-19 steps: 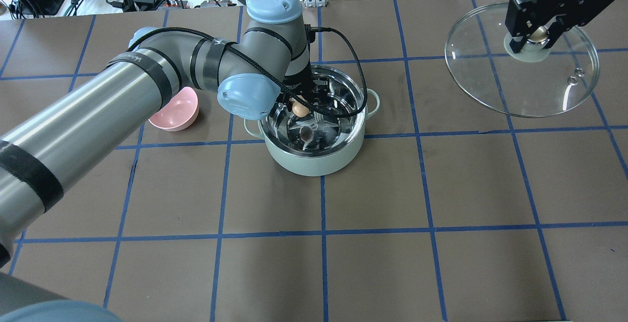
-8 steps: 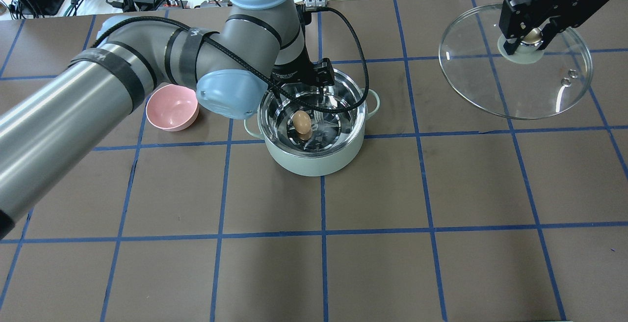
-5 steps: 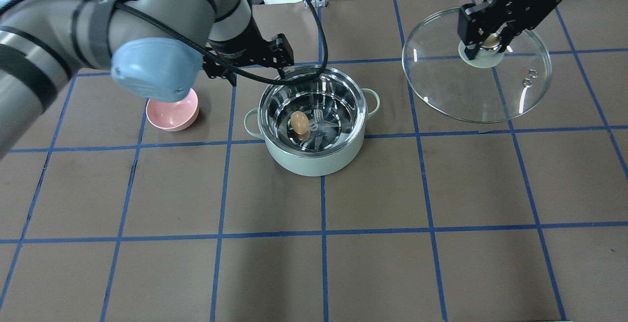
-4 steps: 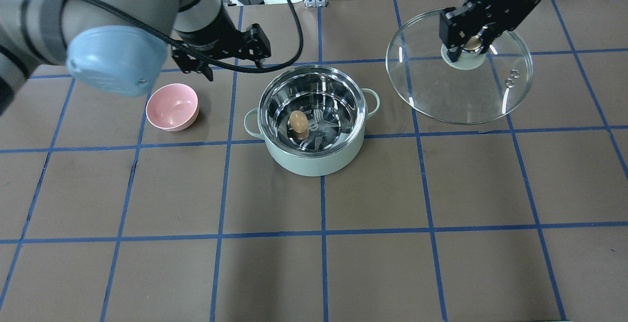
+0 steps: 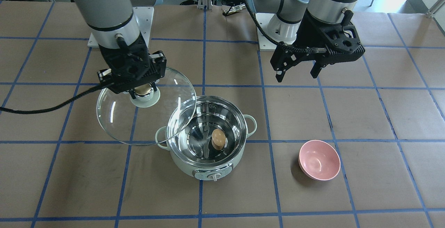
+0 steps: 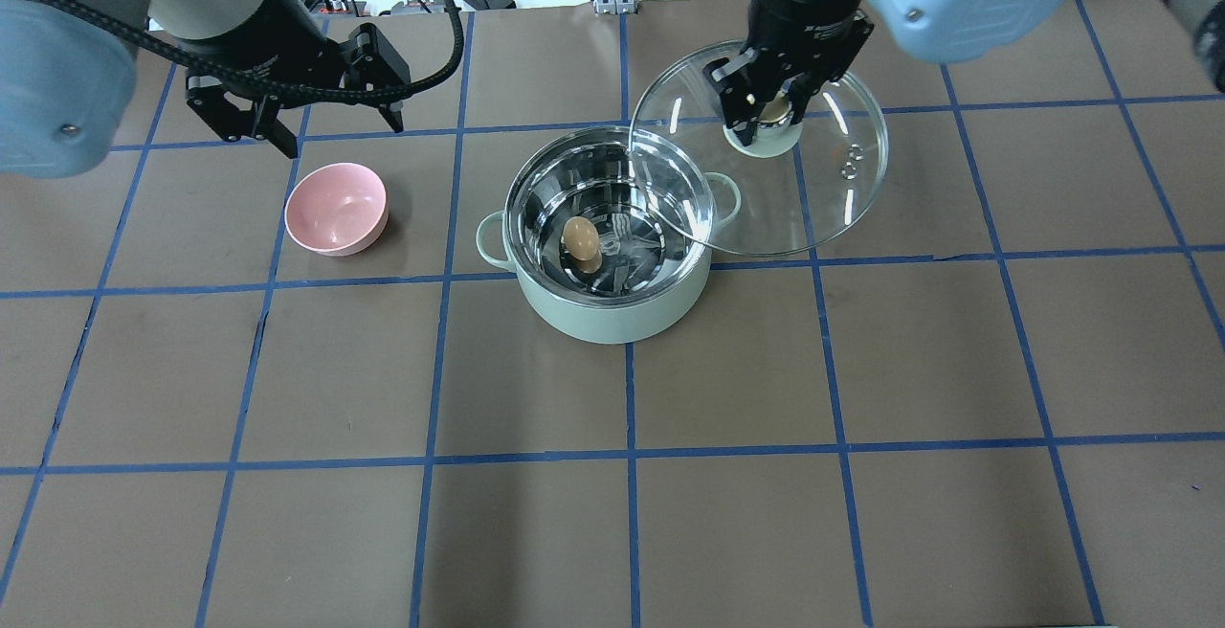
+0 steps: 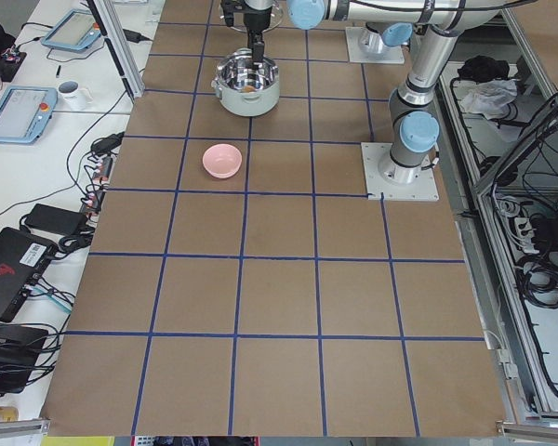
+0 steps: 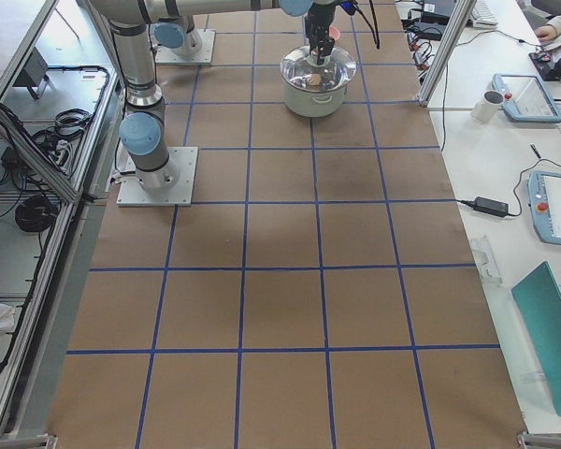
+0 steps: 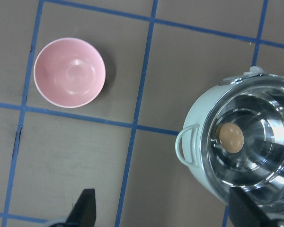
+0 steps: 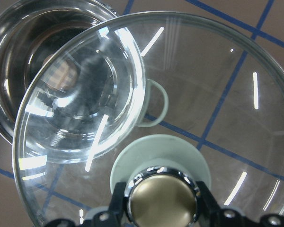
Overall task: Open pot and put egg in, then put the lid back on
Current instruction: 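Carry the glass lid back over the pot with the right gripper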
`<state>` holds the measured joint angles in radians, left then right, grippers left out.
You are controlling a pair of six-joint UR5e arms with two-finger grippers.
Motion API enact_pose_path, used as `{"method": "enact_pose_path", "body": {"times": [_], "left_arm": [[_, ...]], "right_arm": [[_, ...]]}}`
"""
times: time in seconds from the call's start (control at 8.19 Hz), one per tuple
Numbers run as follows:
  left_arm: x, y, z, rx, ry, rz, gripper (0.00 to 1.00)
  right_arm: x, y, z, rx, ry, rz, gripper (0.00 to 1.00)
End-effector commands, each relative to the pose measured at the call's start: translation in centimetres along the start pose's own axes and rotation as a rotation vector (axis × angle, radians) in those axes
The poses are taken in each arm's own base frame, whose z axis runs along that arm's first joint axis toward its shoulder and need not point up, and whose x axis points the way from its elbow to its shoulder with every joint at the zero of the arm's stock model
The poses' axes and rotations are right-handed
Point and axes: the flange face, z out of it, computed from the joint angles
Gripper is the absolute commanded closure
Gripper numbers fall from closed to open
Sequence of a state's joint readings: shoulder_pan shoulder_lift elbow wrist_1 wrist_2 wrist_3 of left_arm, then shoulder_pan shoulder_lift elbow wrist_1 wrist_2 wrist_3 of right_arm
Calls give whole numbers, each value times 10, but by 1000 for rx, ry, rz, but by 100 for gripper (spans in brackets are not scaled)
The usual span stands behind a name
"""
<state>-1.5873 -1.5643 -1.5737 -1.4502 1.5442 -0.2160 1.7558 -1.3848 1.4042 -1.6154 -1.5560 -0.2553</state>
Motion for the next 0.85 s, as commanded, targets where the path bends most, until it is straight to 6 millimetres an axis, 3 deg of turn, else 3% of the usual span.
{"method": "enact_pose_path", "body": {"times": [0.0,0.24,0.73], "left_arm": [[-4,27,-13,-76,-27,29,0],[-5,29,-14,-91,-26,110,0],[-5,29,-11,-97,-24,136,0]], "right_arm": [[-61,-36,41,15,-50,-74,100],[-92,-60,70,20,-57,-127,100],[-106,-72,93,18,-103,-149,100]]}}
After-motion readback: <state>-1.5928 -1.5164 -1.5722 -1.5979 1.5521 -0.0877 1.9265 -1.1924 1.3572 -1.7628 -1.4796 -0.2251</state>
